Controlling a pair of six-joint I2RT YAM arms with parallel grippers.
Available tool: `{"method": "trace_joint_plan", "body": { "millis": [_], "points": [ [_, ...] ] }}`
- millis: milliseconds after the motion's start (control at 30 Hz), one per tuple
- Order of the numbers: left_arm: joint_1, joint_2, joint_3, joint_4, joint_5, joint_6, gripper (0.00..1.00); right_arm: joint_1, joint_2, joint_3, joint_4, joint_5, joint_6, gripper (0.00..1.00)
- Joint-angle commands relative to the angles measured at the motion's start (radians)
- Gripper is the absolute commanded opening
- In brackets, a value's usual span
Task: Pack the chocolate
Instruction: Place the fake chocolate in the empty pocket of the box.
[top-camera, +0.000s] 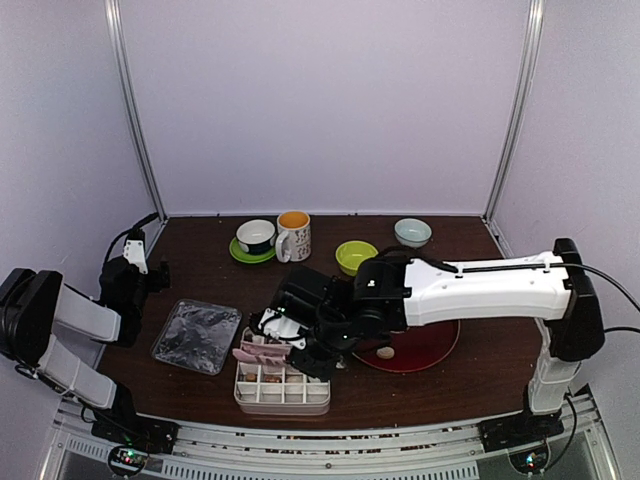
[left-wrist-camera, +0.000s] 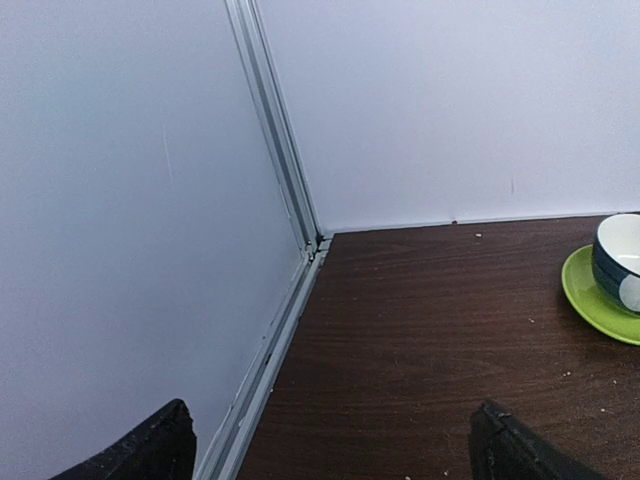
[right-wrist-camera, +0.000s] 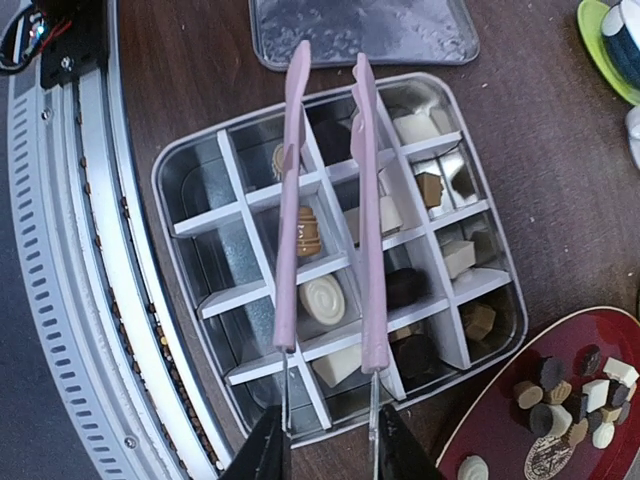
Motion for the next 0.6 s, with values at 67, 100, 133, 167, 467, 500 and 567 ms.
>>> {"method": "trace_joint_plan", "body": {
  "millis": [67,100,133,167,467,500,567],
  "points": [
    [0.008,0.005,0.016,0.037,0.004,0.009,0.98,0.003,-0.184,-0.093,0.168,0.156,0.052,0.29],
    [0.007,0.005,0.015,0.037,0.004,0.009,0.98,0.002,-0.205,-0.114,0.189,0.173,0.058,0.29],
    [0.007,0.005,0.015,0.036,0.004,0.009,0.98,-0.001,-0.228,-0.134,0.205,0.192,0.064,0.28],
    [0.007,0.005,0.015,0.036,0.004,0.008,0.98,-0.002,-0.25,-0.152,0.22,0.208,0.071,0.28],
    [0.008,0.005,0.015,0.036,0.004,0.01,0.98,-0.044,-0.446,-0.348,0.18,0.249,0.153,0.28],
    [0.008,0.005,0.015,0.036,0.004,0.01,0.98,-0.044,-0.472,-0.378,0.164,0.251,0.166,0.28],
    [0.008,0.005,0.016,0.037,0.005,0.009,0.98,-0.047,-0.528,-0.443,0.129,0.246,0.192,0.28]
  ]
}}
